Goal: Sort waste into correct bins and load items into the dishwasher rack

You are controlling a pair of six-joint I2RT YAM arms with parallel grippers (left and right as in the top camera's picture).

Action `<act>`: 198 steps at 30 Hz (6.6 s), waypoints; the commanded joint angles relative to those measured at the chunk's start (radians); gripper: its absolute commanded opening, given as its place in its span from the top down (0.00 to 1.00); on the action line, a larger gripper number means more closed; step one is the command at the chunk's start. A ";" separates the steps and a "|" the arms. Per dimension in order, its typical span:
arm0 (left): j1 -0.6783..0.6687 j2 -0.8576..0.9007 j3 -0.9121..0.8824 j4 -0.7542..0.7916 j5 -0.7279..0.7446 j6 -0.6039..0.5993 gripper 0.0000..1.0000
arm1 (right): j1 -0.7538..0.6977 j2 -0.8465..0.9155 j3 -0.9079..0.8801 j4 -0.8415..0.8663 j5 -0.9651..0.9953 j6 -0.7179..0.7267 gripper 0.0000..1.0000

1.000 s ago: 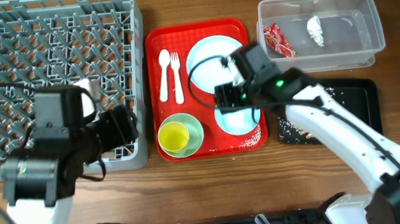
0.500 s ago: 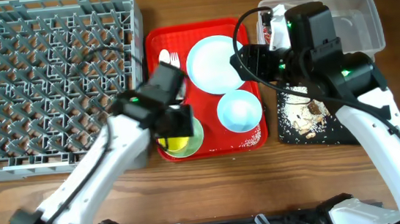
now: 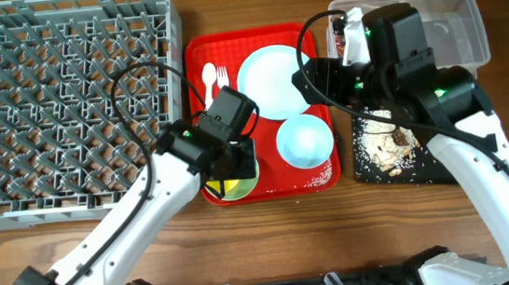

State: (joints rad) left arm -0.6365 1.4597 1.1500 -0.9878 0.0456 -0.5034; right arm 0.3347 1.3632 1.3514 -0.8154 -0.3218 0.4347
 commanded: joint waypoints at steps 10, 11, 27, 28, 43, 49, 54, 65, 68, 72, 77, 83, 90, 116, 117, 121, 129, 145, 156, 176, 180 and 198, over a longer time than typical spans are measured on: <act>0.138 -0.043 -0.016 -0.103 -0.144 -0.079 0.50 | 0.054 0.047 -0.007 -0.102 -0.198 -0.178 0.36; 0.165 -0.069 -0.011 -0.113 -0.144 -0.082 0.45 | 0.085 0.066 -0.017 -0.105 -0.199 -0.190 0.39; 0.665 -0.571 0.022 -0.247 0.046 0.002 0.03 | 0.471 0.498 -0.023 -0.007 0.173 0.039 0.65; 0.665 -0.570 0.022 -0.256 0.057 0.003 0.03 | 0.470 0.500 -0.023 0.000 0.166 0.038 0.78; 0.794 -0.503 0.022 0.066 0.899 0.055 0.02 | -0.040 0.121 0.027 0.098 -0.806 -0.333 0.95; 0.824 -0.412 0.022 0.263 1.450 0.055 0.03 | -0.015 0.117 0.027 0.200 -1.063 -0.366 0.96; 0.811 -0.392 0.022 0.271 1.532 0.055 0.02 | 0.076 0.117 0.027 0.477 -1.069 -0.171 0.96; 0.754 -0.394 0.022 0.270 1.532 0.047 0.16 | 0.163 0.119 0.026 0.617 -0.885 -0.066 0.96; 0.739 -0.394 0.022 0.270 1.531 0.047 0.17 | 0.163 0.121 0.025 0.617 -0.851 -0.066 0.96; 0.736 -0.394 0.022 0.270 1.532 0.047 0.26 | 0.172 0.124 0.023 0.617 -0.843 -0.068 0.96; 0.737 -0.394 0.022 0.271 1.531 0.048 0.31 | 0.193 0.134 0.021 0.613 -0.846 -0.068 0.70; 0.737 -0.394 0.022 0.271 1.423 0.030 0.44 | 0.114 0.097 0.021 0.612 -0.864 -0.067 0.35; 0.737 -0.431 0.022 0.061 0.600 0.038 0.43 | -0.081 0.018 0.021 0.368 -0.840 -0.121 0.34; 0.665 -0.134 -0.004 -0.233 0.114 0.061 0.00 | -0.073 0.021 0.021 0.072 -0.539 -0.222 0.33; 0.665 -0.134 0.055 -0.271 0.114 0.079 0.00 | -0.067 0.021 0.021 0.051 -0.453 -0.222 0.32; 0.665 -0.137 0.304 -0.395 0.115 0.120 0.00 | 0.031 0.021 0.021 -0.031 -0.076 -0.223 0.31; 0.668 -0.249 0.371 -0.391 0.116 0.130 0.00 | 0.204 0.096 0.021 -0.087 0.157 -0.113 0.34; 0.667 -0.488 0.370 -0.359 0.084 0.212 0.00 | 0.211 0.132 0.021 -0.056 0.158 -0.121 0.16; 0.667 -0.488 0.370 -0.363 0.084 0.205 0.00 | 0.211 0.132 0.021 -0.054 0.158 -0.117 0.00; 0.667 -0.488 0.370 -0.363 0.084 0.205 0.00 | 0.184 -0.141 -0.127 0.197 0.375 -0.335 0.00; 0.667 -0.488 0.370 -0.363 0.084 0.205 0.00 | 0.157 -0.360 -0.293 0.302 0.375 -0.435 0.00; 0.667 -0.488 0.370 -0.363 0.084 0.205 0.00 | -0.072 -1.357 -1.287 0.697 0.243 -0.319 0.00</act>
State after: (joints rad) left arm 0.0299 0.9741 1.5085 -1.3533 0.1390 -0.3115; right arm 0.2687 0.0578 0.1455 -0.1780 -0.0425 0.1043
